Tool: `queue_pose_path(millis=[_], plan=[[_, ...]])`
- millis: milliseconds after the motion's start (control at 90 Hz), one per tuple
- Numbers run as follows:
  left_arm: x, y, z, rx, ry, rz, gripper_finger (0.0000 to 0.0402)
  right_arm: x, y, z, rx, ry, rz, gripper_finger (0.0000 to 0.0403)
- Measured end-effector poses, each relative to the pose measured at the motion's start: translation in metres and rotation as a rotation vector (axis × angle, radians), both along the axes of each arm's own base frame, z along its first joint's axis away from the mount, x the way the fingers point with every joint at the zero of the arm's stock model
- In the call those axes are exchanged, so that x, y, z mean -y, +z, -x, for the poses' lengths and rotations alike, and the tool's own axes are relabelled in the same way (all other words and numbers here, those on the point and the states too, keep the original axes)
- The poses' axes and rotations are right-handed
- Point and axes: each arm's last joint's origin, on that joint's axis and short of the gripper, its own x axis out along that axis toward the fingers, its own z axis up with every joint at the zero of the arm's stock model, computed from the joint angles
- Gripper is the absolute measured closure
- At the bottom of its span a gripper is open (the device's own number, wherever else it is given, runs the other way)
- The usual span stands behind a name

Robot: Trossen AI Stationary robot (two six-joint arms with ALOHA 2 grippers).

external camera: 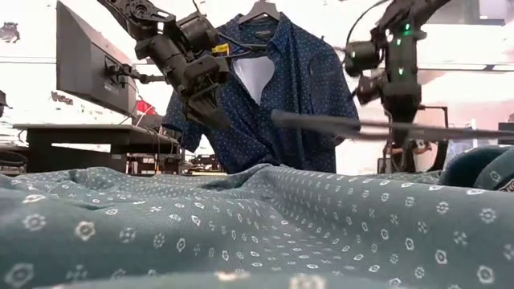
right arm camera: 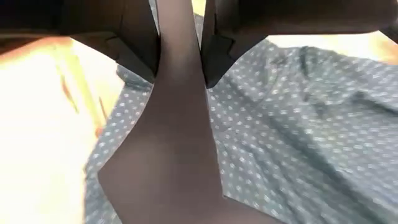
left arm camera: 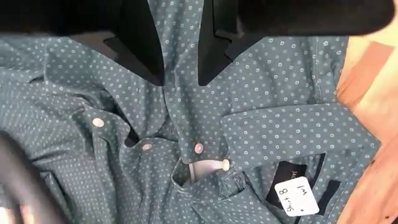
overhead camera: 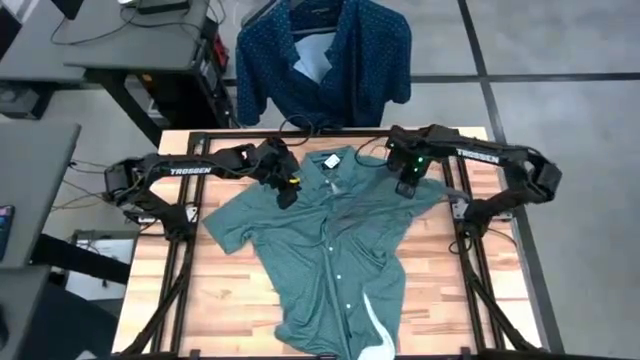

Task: Hang clothes
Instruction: Hang the green polo shirt on the rack

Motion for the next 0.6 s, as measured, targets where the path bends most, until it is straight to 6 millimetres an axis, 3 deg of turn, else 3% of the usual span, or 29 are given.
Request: queue_pose_path(millis=[167,389,489,600], plan=[[-0.004,0.016,-0.002,0.002,0.038,0.042,0.0320,0.018,0.021,0.003,0.014,-0.071,0.130,0.0336],[-0.020,0.042,0.000,0.013,0.063,0.035,0.0320,0.065,0.006,0.001,-0.114,-0.179,0.254,0.0336],[-0.026,0.040,0.005,-0.011,0.085,0.043,0.0320,0.084,-0.002,-0.005,-0.131,-0.209,0.313,0.0336],[-0.029,0.025,0.009,-0.044,0.050,0.065,0.0320,0.107,-0.010,-0.011,-0.147,-0.224,0.377,0.0336]])
